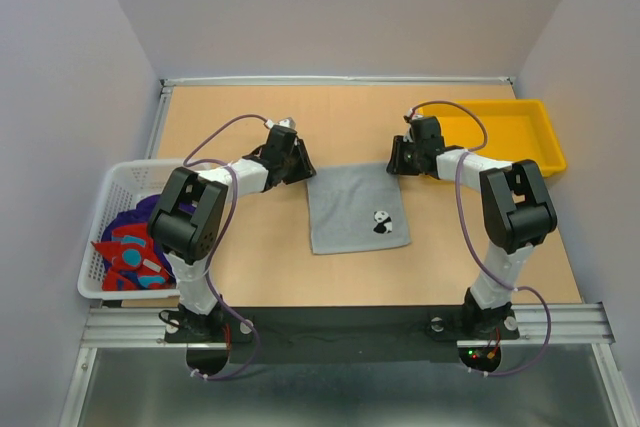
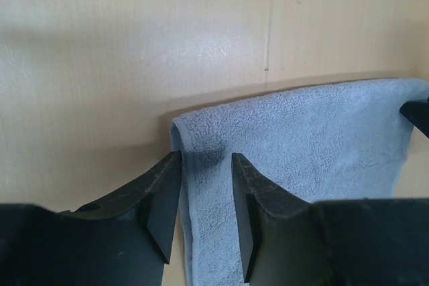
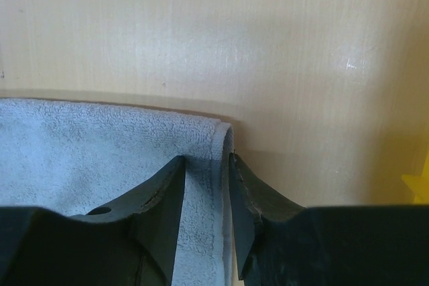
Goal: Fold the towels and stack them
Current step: Fold the towel
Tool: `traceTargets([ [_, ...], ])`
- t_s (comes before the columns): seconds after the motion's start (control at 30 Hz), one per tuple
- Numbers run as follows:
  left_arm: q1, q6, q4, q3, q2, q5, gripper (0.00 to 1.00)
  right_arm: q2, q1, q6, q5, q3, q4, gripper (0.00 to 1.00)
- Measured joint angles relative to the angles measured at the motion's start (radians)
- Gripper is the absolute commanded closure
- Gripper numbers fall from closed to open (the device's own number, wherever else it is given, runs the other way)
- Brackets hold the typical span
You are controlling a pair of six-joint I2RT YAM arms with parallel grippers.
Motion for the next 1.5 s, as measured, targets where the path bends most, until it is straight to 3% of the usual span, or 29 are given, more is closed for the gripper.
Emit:
traceTargets([
  [0.3, 0.000, -0.003, 0.000, 0.000, 0.000, -0.006, 0.51, 0.000, 0.000, 0.000, -0.005, 0.000, 0.000, 0.62],
  [0.47, 0.000, -0.005, 0.000, 0.001, 0.003, -0.005, 0.56, 0.000, 0.000, 0.000, -0.010, 0.000, 0.000, 0.67],
  [0.6, 0.000, -0.007, 0.000, 0.005, 0.014, -0.002, 0.67, 0.000, 0.000, 0.000, -0.014, 0.000, 0.000, 0.75],
  [0.8, 0.000, 0.000, 0.000, 0.008, 0.015, -0.005, 0.94, 0.000, 0.000, -0.001, -0.017, 0.005, 0.000, 0.92],
  [1.07, 0.008, 0.033, -0.021, 0.040, 0.015, -0.033, 0.94, -0.002, 0.000, -0.008, -0.016, 0.033, 0.001, 0.99],
  [1.5, 0.022, 0.105, -0.069, 0.065, -0.023, -0.071, 0.95, -0.002, 0.000, -0.006, -0.011, 0.038, 0.000, 0.99],
])
